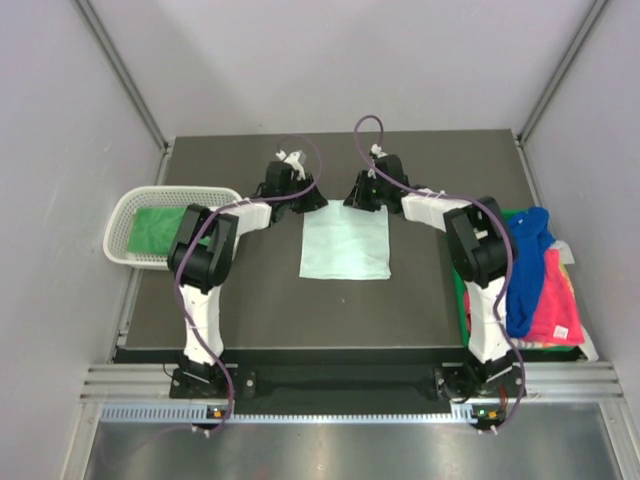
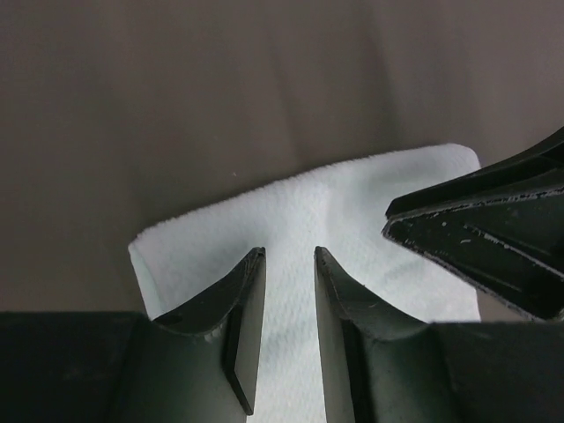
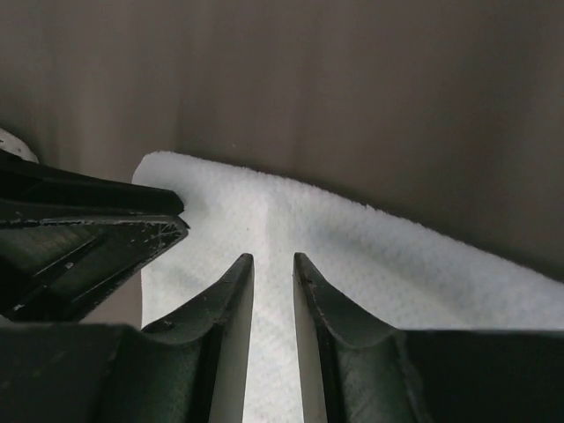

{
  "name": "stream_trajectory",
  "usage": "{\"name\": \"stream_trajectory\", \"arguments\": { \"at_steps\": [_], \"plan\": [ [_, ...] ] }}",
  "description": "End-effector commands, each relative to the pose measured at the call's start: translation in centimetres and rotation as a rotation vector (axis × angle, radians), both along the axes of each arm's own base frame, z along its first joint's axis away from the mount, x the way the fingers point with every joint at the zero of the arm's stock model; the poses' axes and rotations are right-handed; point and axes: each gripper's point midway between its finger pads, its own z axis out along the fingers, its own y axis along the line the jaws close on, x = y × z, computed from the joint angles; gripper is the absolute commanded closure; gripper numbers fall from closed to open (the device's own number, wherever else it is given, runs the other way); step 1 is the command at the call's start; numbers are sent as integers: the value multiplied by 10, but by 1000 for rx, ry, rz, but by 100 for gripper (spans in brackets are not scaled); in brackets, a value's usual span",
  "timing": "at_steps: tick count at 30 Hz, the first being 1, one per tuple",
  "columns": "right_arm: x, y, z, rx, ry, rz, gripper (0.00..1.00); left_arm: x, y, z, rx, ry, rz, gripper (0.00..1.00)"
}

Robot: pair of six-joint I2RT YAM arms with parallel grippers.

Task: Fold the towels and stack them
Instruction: Fold the towel

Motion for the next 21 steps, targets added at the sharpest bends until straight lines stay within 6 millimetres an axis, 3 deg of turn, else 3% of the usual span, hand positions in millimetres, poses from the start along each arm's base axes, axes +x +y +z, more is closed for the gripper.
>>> {"name": "stream_trajectory", "arguments": {
  "at_steps": [1, 6, 10, 14, 21],
  "plan": [
    [34, 23, 31, 187, -93, 11, 75, 34, -5, 19, -37, -116, 0, 67],
    [50, 12, 6, 252, -54, -45, 77, 43, 15, -12, -7, -45, 99, 68],
    [50, -4, -14, 283, -12, -88, 77, 45, 25, -30, 33, -8, 148, 69],
    [51, -20, -16, 356, 15, -123, 78, 44, 28, -47, 42, 42, 171, 71],
    [56, -53, -13, 378, 18, -175, 78, 41, 29, -55, 37, 67, 181, 72]
  ]
}}
